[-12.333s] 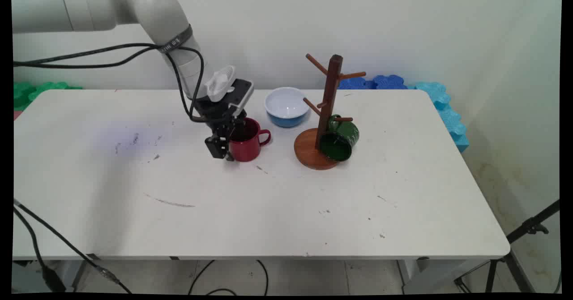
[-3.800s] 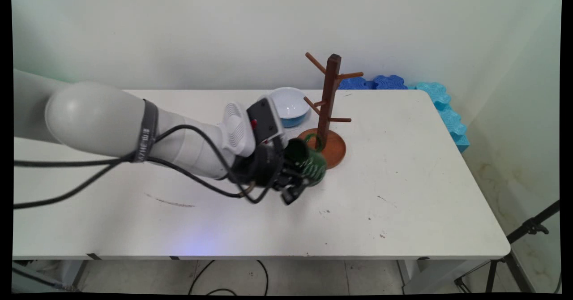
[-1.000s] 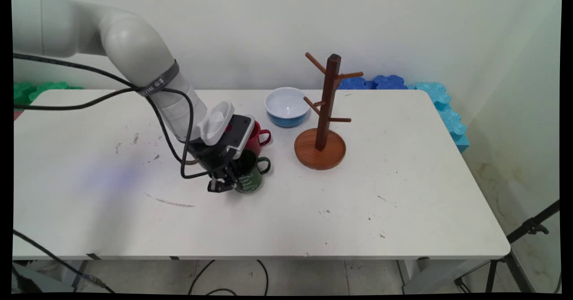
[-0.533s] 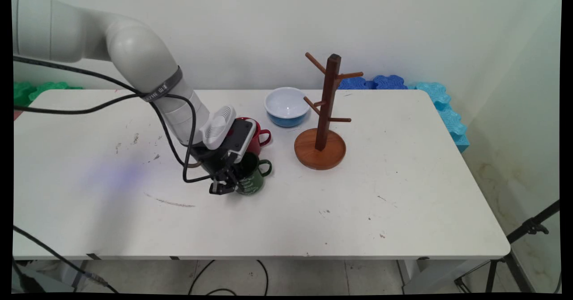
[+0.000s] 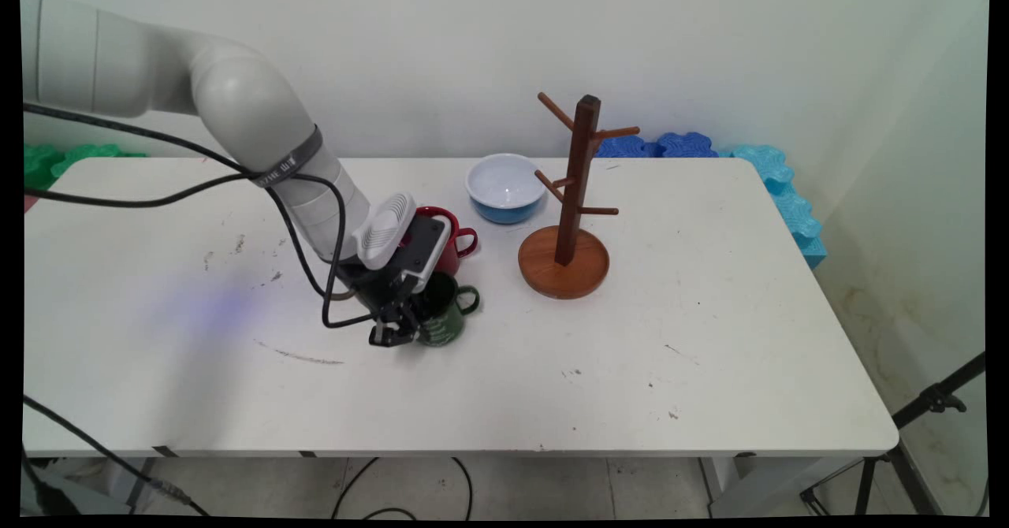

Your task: Place the picked object on the table

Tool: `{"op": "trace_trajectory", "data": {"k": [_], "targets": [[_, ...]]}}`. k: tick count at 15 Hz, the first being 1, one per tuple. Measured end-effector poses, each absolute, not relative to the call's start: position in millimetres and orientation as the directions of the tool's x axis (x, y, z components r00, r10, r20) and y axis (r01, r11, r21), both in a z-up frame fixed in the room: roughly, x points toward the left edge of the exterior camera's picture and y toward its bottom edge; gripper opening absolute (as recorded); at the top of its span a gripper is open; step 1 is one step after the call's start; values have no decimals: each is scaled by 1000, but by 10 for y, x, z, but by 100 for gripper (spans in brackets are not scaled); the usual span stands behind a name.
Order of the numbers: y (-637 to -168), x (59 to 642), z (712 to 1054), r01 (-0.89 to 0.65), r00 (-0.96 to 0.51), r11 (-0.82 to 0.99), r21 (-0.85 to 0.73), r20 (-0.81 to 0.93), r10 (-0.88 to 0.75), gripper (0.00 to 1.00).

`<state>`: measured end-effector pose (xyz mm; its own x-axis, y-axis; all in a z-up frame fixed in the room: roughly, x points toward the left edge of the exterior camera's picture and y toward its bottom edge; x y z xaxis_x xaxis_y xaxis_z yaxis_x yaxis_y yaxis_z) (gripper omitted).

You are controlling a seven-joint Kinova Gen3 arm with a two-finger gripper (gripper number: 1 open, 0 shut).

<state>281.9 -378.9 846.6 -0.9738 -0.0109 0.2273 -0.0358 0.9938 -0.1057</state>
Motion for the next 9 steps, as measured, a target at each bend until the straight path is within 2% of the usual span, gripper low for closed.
{"op": "trace_trajectory", "data": {"k": [1, 9], "targets": [[-3788, 2821, 8458, -34, -974, 994, -107, 228, -9, 100], [-3795, 2774, 8506, -55, -963, 992, -112, 268, -23, 100]]}}
